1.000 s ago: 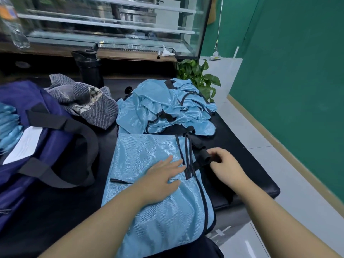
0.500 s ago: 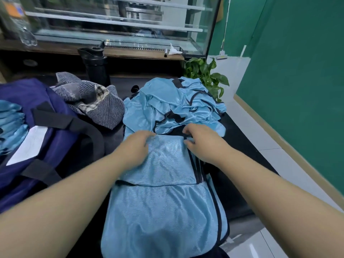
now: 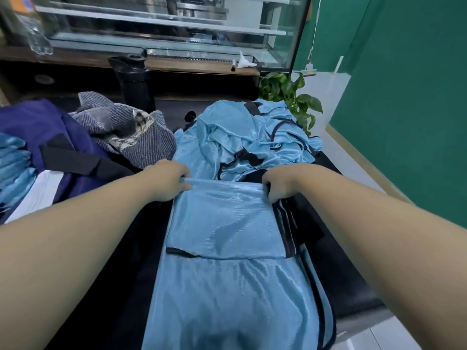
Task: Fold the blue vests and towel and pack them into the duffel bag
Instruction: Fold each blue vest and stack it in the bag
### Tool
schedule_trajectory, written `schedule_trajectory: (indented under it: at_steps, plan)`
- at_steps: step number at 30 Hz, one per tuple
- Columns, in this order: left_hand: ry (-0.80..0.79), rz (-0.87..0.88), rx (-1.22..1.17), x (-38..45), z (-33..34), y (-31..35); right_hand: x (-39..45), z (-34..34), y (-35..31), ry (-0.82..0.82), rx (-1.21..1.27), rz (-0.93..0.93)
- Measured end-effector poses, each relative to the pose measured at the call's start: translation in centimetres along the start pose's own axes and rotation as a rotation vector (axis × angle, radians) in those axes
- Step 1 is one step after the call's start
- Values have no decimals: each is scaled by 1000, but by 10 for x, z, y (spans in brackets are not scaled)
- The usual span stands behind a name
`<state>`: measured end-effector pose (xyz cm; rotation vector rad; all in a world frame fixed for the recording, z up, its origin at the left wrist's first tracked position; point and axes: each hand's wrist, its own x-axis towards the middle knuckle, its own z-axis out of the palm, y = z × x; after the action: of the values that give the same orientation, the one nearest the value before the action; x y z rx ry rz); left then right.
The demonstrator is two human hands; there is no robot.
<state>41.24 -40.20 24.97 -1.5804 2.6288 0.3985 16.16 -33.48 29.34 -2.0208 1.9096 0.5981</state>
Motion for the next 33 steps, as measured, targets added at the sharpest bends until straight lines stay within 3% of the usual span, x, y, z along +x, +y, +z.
schedule_trajectory:
  at_steps: [2,6,8,13,17,21,25,27,30,33]
  plan:
    - [148,-7,-41,-6,-8,7,2,2,2,128,54,25]
    - [577,11,-173,-27,-29,26,-13,2,5,628,58,36]
    - [659,57,-234,-43,-37,30,-27,6,6,811,57,-5]
    - [537,246,-242,-99,-21,26,-70,40,11,974,2,-189]
    - [363,369,-220,-143,8,18,-106,74,6,922,-49,-262]
    - [208,350,-229,-157,49,6,-126,107,-4,841,-84,-331]
    - [136,287,-13,-145,71,-3,-135,133,-11,763,-95,-341]
    - [164,422,94,-161,57,9,-137,136,-13,761,-59,-316]
    - [131,545,75,-184,38,18,-139,128,-27,860,-79,-266]
    - [124,474,-48,-158,30,29,-139,122,-50,955,-136,-337]
